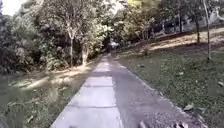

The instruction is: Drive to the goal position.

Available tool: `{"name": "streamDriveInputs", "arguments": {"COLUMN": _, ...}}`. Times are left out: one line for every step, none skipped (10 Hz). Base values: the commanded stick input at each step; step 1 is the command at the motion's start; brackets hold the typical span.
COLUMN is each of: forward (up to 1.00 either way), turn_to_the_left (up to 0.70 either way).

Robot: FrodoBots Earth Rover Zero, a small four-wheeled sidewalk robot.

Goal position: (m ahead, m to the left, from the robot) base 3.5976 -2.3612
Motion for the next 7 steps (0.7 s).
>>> {"name": "streamDriveInputs", "arguments": {"forward": 0.5, "turn_to_the_left": 0.0}}
{"name": "streamDriveInputs", "arguments": {"forward": 0.5, "turn_to_the_left": 0.0}}
{"name": "streamDriveInputs", "arguments": {"forward": 0.5, "turn_to_the_left": 0.0}}
{"name": "streamDriveInputs", "arguments": {"forward": 0.5, "turn_to_the_left": 0.0}}
{"name": "streamDriveInputs", "arguments": {"forward": 0.5, "turn_to_the_left": -0.12}}
{"name": "streamDriveInputs", "arguments": {"forward": 0.5, "turn_to_the_left": -0.48}}
{"name": "streamDriveInputs", "arguments": {"forward": 0.5, "turn_to_the_left": -0.5}}
